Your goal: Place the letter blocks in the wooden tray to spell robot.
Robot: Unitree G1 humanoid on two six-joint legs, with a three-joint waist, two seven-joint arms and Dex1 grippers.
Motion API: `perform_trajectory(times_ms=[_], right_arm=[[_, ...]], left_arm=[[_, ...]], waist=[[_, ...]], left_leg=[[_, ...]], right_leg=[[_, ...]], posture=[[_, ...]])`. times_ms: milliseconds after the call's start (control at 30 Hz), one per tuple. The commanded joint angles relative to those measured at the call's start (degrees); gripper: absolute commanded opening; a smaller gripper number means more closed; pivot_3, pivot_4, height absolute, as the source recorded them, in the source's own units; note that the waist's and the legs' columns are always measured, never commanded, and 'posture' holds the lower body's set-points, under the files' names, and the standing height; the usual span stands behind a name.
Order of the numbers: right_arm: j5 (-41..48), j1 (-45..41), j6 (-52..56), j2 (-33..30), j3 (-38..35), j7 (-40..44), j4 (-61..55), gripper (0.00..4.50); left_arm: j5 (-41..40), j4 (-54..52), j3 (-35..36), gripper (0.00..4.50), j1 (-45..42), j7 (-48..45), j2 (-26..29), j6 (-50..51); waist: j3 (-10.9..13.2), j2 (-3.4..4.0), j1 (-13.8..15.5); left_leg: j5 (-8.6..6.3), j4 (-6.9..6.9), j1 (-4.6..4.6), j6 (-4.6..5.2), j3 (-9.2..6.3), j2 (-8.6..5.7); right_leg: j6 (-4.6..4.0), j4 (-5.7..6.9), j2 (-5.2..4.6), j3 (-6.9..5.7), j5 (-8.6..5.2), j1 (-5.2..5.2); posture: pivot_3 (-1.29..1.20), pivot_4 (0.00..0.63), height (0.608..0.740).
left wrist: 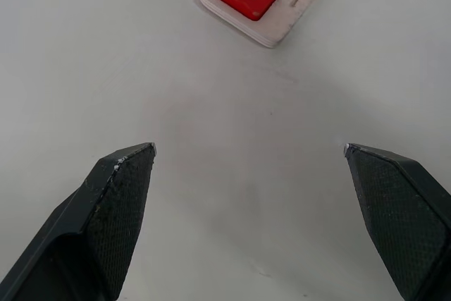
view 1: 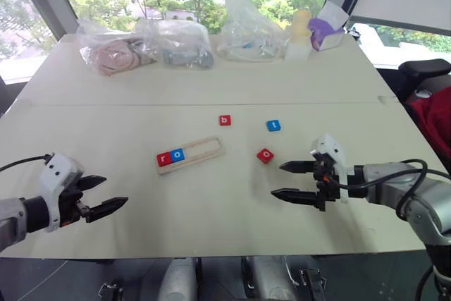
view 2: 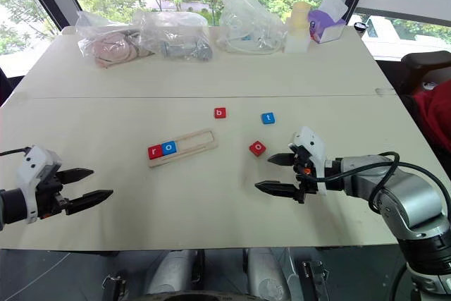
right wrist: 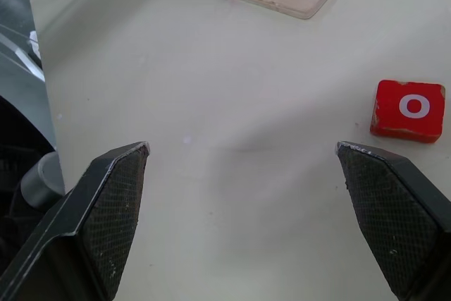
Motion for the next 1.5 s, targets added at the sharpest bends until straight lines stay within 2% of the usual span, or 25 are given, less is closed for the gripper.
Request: perform_trajectory(times_ms=[33, 167, 233, 433, 567, 767, 967, 1233, 1433, 1467, 1500], right_arm=[[1.4, -0.7, -0.7, 0.0, -1.5, 1.5, -0.1, 4.4], [-1.5, -2.3, -1.7, 0.2, 0.3, 0.1, 0.6, 4.4], [0.8, -4.2, 0.6, 1.2, 0.4, -0.5, -1.2, 4.4], [3.6, -5.3, 3.7, 6.1, 3.7, -3.7, -6.4, 4.4], [0.6, -5.3, 3.1, 10.7, 8.3, -8.9, -8.2, 4.4], [-0.7, -4.2, 2.2, 16.7, 8.1, -14.7, -5.7, 4.4], [0.0, -2.1, 2.8, 17.5, 7.0, -16.6, -6.9, 4.4], [0.1, -1.8, 2.9, 17.5, 6.2, -17.7, -7.0, 4.4], [-1.0, -1.9, 1.7, 17.5, 6.1, -17.9, -5.3, 4.4], [-1.1, -1.9, 1.6, 17.2, 5.8, -17.7, -5.0, 4.5], [-1.2, -1.9, 1.4, 17.0, 5.5, -17.7, -4.7, 4.5]], left_arm=[[0.3, -1.0, 1.4, 4.5, 0.8, -0.2, 0.4, -0.2], [2.8, 1.7, -0.2, 4.5, -2.0, -0.9, 2.3, -3.2], [3.4, 4.2, -3.0, 4.5, -5.3, -3.0, 3.8, -5.3], [9.9, 13.8, -17.8, 4.5, -20.5, -8.3, 5.5, -14.5], [14.1, 22.7, -26.3, 4.5, -31.3, -11.9, 2.7, -20.4], [20.8, 34.1, -34.6, 4.5, -40.2, -13.8, -3.5, -29.9], [23.3, 37.6, -37.0, 4.5, -42.1, -14.7, -6.4, -32.4], [27.9, 42.7, -39.2, 4.5, -42.3, -11.1, -10.5, -33.9], [28.6, 49.3, -39.9, 4.5, -43.0, -11.7, -13.7, -36.3], [28.4, 49.1, -39.9, 3.93, -42.7, -12.6, -13.4, -36.3], [28.2, 48.8, -39.9, 3.57, -42.4, -13.2, -13.2, -36.3]], waist=[[0.0, 0.0, 0.0], [0.0, 0.0, 0.0], [0.0, 0.0, 0.1], [0.0, 0.0, 0.7], [0.0, 0.01, 1.1], [0.0, 0.0, 1.2], [0.0, -0.02, 1.0], [-0.1, 0.04, 1.5], [-0.7, 0.37, 1.5], [-0.8, 0.44, 1.5], [-0.9, 0.46, 1.4]], left_leg=[[0.0, 0.0, 0.0, 0.0, 0.0, 0.0], [0.0, -0.01, 0.0, 0.0, -0.01, 0.0], [0.0, 0.0, 0.01, 0.0, 0.0, 0.0], [0.0, -0.05, -0.03, 0.0, 0.0, -0.01], [0.0, -0.03, -0.08, 0.0, 0.03, 0.0], [0.0, 0.0, -0.09, 0.01, 0.09, -0.02], [-0.01, 0.01, -0.12, 0.03, 0.07, -0.03], [0.0, 0.15, -0.01, 0.03, 0.0, -0.05], [0.0, 0.25, 0.11, 0.03, -0.01, -0.1], [0.0, 0.26, 0.12, 0.03, -0.01, -0.1], [0.0, 0.26, 0.13, 0.03, 0.0, -0.1]], right_leg=[[0.0, 0.0, 0.0, 0.0, 0.0, 0.0], [0.0, 0.0, 0.0, 0.0, 0.0, 0.0], [-0.03, 0.0, 0.01, 0.0, 0.01, -0.01], [-0.03, -0.09, 0.02, -0.01, 0.03, -0.01], [0.0, -0.08, 0.12, -0.04, 0.06, -0.09], [0.19, -0.05, 0.22, -0.04, 0.16, -0.08], [0.38, -0.03, 0.24, -0.05, 0.26, -0.08], [0.38, 0.07, 0.25, -0.08, 0.26, 0.07], [0.38, 0.06, 0.22, -0.07, 0.26, 0.28], [0.38, 0.06, 0.22, -0.07, 0.26, 0.29], [0.38, 0.06, 0.22, -0.07, 0.26, 0.3]], posture=[[0.0, 0.15, 0.735], [0.0, 0.15, 0.735], [0.0, 0.15, 0.735], [0.0, 0.15, 0.735], [0.0, 0.15, 0.735], [0.0, 0.15, 0.735], [0.0, 0.15, 0.735], [0.0, 0.15, 0.735], [0.0, 0.15, 0.735], [0.0, 0.15, 0.735], [0.0, 0.15, 0.735]])
